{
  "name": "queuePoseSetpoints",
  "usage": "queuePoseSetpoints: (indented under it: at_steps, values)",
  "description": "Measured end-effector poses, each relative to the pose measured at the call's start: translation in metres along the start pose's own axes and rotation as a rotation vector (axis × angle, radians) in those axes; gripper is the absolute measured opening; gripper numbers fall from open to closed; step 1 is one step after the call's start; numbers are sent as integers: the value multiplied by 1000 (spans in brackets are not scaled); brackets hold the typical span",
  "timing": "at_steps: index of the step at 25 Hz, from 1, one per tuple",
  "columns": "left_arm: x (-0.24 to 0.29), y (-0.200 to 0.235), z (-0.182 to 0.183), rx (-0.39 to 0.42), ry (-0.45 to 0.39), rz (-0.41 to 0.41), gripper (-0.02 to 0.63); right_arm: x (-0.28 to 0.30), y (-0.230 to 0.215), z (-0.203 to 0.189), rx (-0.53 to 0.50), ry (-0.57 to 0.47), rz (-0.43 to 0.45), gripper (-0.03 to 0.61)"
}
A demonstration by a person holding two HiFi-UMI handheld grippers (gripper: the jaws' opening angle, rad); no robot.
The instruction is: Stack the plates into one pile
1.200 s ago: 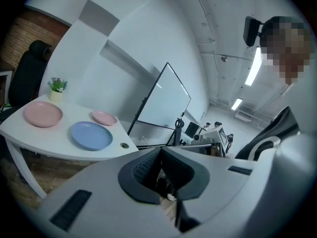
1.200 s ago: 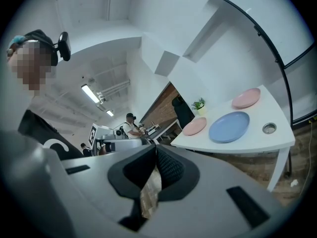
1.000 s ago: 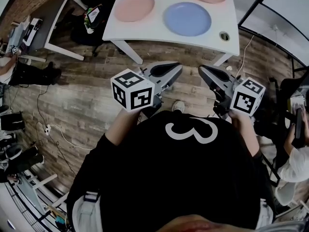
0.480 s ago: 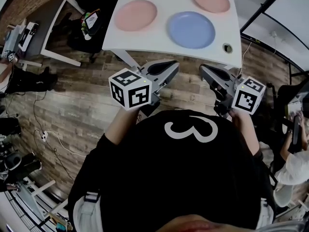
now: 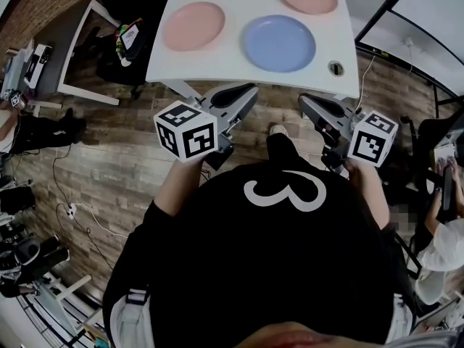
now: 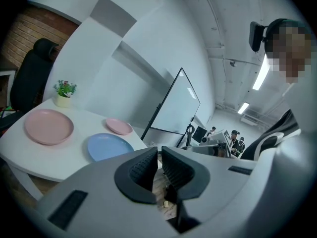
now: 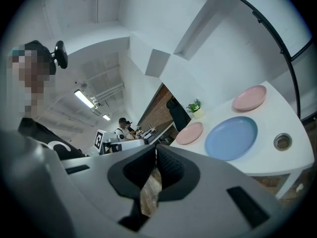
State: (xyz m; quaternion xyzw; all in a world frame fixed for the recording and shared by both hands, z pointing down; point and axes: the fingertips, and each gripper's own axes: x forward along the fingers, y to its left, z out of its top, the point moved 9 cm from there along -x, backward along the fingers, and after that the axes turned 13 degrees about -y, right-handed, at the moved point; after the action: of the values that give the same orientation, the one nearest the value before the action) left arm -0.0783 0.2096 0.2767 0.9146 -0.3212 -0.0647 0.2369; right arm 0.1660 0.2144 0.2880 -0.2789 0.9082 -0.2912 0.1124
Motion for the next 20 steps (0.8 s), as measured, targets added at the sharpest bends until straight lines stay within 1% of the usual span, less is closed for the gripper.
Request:
queuePoseSetpoints:
  at_steps: [8,13,17,19,20]
  values:
    - [35,26,9,21,12,40,19,12,-51,22,30,7,-12,26]
    - [63,53,11,21,34,87,18,18,-98,39,48,16,-54,26]
    - [81,78,16,5,48,131,21,27,-132,59,52,10,-86,26]
    - [89,93,20,-5,52,145,34,34,-149,68,48,15,-104,27]
    - [93,101,21,-11,55,149,59,38,-157,71,48,19,-113,28]
